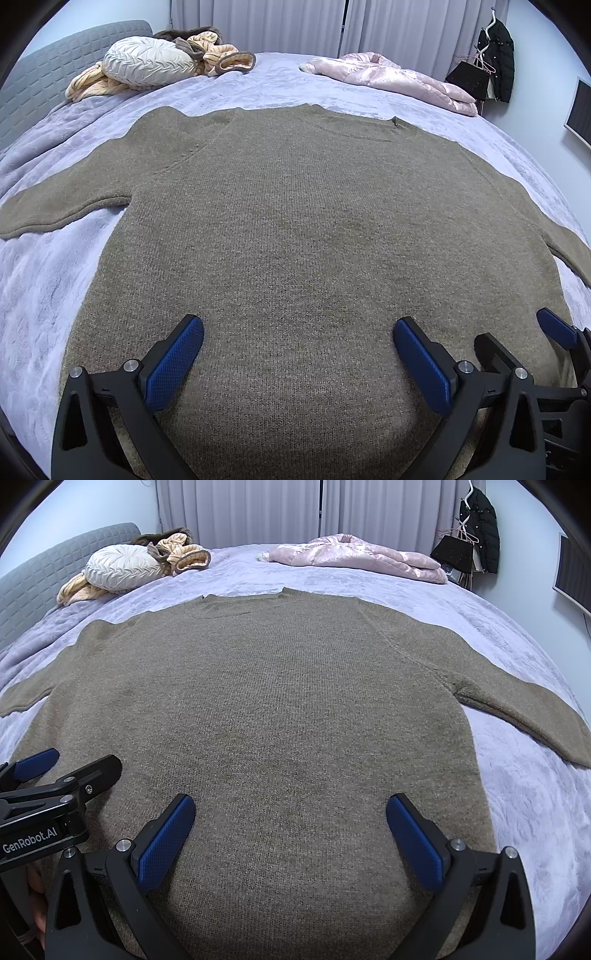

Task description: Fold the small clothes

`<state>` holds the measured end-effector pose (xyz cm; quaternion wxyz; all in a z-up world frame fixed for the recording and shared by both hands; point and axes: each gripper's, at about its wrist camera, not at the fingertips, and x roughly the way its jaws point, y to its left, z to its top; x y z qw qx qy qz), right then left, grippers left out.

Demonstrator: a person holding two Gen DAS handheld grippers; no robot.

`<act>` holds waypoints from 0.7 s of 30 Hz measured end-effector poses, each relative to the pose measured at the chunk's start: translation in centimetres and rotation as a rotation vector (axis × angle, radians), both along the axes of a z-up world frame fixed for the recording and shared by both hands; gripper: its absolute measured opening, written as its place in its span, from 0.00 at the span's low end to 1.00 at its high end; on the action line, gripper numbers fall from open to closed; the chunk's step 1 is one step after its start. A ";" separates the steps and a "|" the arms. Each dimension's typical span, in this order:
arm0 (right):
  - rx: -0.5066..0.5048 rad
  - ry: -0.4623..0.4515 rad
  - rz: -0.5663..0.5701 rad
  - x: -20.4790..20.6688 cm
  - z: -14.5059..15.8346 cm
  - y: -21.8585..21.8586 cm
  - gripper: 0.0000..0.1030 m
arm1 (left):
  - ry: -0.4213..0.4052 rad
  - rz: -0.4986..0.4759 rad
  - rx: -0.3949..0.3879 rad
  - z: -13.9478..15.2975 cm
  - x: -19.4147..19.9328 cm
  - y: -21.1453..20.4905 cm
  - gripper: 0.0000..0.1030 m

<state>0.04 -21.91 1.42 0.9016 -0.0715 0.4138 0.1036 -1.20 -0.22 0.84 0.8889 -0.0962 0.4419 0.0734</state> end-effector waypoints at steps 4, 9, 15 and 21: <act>0.000 0.000 0.000 0.0 0.0 0.0 1.00 | -0.002 -0.001 0.000 0.0 0.1 0.0 1.00; 0.000 0.000 0.000 0.0 0.0 0.0 1.00 | -0.003 -0.001 0.000 -0.1 0.2 0.0 1.00; 0.000 -0.001 -0.001 0.0 0.0 0.0 1.00 | -0.005 -0.001 0.001 -0.3 0.0 0.0 1.00; 0.000 -0.001 -0.001 0.0 0.0 0.0 1.00 | -0.006 -0.001 0.001 -0.3 0.1 0.0 1.00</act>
